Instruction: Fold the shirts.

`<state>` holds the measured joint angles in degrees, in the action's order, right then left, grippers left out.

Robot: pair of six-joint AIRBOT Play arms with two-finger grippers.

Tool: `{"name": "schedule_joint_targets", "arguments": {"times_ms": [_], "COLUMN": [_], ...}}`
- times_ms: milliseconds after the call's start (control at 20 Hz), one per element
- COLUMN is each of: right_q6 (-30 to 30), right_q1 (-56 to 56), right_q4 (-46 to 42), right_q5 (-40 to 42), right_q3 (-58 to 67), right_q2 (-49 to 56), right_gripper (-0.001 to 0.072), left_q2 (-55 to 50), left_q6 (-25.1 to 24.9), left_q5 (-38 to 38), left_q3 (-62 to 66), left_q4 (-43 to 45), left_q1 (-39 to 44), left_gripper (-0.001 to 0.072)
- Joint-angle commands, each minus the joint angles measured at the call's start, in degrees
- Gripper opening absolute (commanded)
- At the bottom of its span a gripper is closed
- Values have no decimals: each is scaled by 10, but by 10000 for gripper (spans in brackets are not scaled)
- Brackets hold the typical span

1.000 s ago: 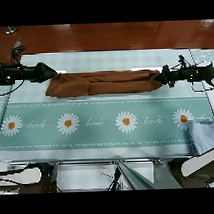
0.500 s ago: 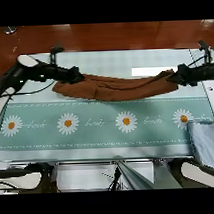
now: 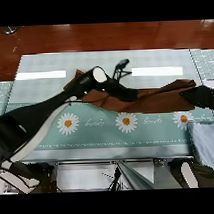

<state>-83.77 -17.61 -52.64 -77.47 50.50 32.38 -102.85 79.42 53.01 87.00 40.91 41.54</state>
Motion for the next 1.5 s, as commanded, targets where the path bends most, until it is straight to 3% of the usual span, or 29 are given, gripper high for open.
{"name": "schedule_joint_targets", "arguments": {"times_ms": [0, 150, 250, 500, 700, 850, 1000, 1200, 1450], "right_q6": [-19, -10, -11, -8, 14, 46, 61, 62, 42], "right_q1": [0, 0, 0, 14, 129, 263, 363, 425, 442], "right_q4": [12, 37, 43, 91, 164, 204, 204, 204, 228], "right_q5": [-16, -7, 0, 19, 94, 211, 272, 285, 279], "right_q3": [-6, -6, -6, -6, -5, 6, 80, 238, 374], "right_q2": [-40, -40, -40, -38, 25, 132, 288, 503, 664], "right_gripper": [24, 24, 25, 24, 24, 24, 25, 25, 25], "left_q2": [-43, -43, -37, 61, 216, 363, 511, 661, 699], "left_q6": [28, 24, 17, 24, 6, -54, -96, -98, -98], "left_q5": [30, 69, 108, 159, 160, 160, 152, 119, 115], "left_q3": [15, 25, 46, 27, -80, -203, -334, -478, -553], "left_q4": [-13, -19, -14, 22, 35, 35, 35, 35, 36], "left_q1": [80, 110, 85, -131, -335, -445, -523, -558, -558], "left_gripper": [19, 20, 19, 20, 20, 21, 21, 21, 21]}}
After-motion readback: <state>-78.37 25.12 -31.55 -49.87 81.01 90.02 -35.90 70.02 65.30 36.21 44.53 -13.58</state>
